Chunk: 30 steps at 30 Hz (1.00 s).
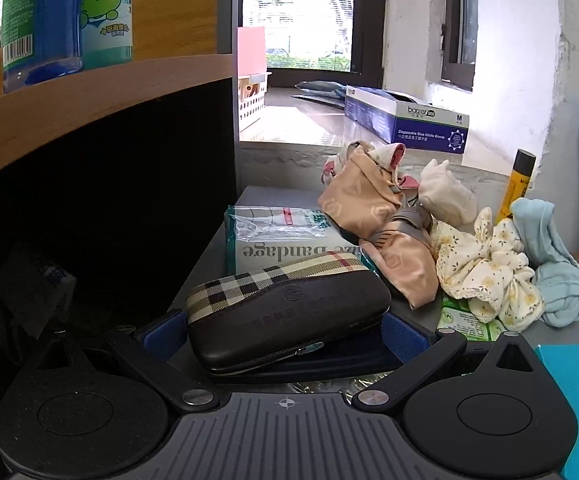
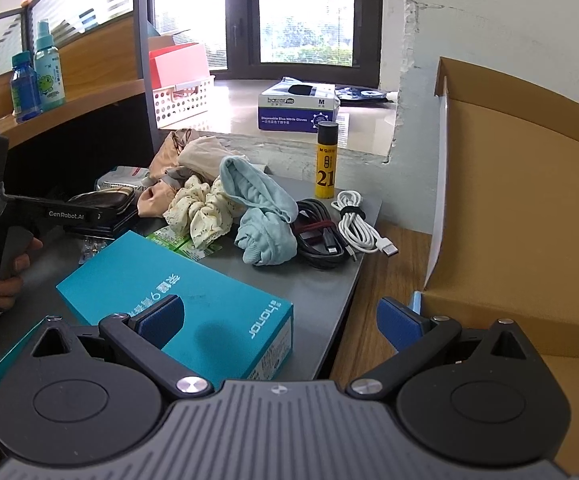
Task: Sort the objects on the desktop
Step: 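Move the right tool toward the plaid glasses case on the desk, then close the right gripper on the plaid-and-black glasses case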
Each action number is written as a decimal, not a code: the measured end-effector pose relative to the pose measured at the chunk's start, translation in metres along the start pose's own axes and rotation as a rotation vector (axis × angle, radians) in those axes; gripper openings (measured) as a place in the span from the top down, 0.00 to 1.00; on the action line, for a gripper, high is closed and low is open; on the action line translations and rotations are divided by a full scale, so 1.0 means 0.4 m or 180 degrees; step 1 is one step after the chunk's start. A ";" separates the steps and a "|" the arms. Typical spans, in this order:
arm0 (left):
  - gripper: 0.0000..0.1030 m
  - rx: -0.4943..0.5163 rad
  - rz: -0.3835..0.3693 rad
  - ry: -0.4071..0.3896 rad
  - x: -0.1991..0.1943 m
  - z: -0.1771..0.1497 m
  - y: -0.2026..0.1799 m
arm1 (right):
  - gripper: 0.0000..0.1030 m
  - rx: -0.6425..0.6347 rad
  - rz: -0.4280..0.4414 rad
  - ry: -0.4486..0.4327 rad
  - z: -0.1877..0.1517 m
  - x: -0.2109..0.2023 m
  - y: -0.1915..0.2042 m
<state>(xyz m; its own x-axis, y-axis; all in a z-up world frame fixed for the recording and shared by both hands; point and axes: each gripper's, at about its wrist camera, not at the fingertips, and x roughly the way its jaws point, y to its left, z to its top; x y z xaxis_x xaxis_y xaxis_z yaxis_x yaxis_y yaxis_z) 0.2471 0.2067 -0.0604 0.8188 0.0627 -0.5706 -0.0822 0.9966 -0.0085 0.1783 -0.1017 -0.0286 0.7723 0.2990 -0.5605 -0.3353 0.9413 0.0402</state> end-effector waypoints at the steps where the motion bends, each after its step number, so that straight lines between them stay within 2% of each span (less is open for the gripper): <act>1: 0.00 0.0017 -0.0010 -0.0007 0.001 0.000 0.001 | 0.00 -0.0028 0.0031 0.0003 0.007 0.005 0.002; 7: 0.00 0.0060 -0.0086 -0.0035 -0.004 -0.008 0.017 | 0.00 -0.0320 0.0306 0.0007 0.072 0.036 0.028; 17: 0.00 0.0238 -0.0325 -0.0087 -0.010 -0.014 0.053 | 0.00 -0.1062 0.1348 0.0070 0.244 0.164 0.122; 23: 0.00 0.0462 -0.0413 -0.0137 -0.017 -0.019 0.070 | 0.00 -0.1349 0.1891 0.0222 0.302 0.271 0.182; 30: 0.00 0.0681 -0.0564 -0.0167 -0.015 -0.016 0.088 | 0.00 -0.1351 0.2141 0.0421 0.347 0.403 0.233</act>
<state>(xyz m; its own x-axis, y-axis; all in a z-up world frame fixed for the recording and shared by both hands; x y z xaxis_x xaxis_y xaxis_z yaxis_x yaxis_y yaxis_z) 0.2357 0.2411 -0.0627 0.8384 -0.1165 -0.5324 0.1822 0.9806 0.0723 0.3463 0.0560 -0.0005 0.2708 0.7344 -0.6223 -0.9026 0.4184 0.1010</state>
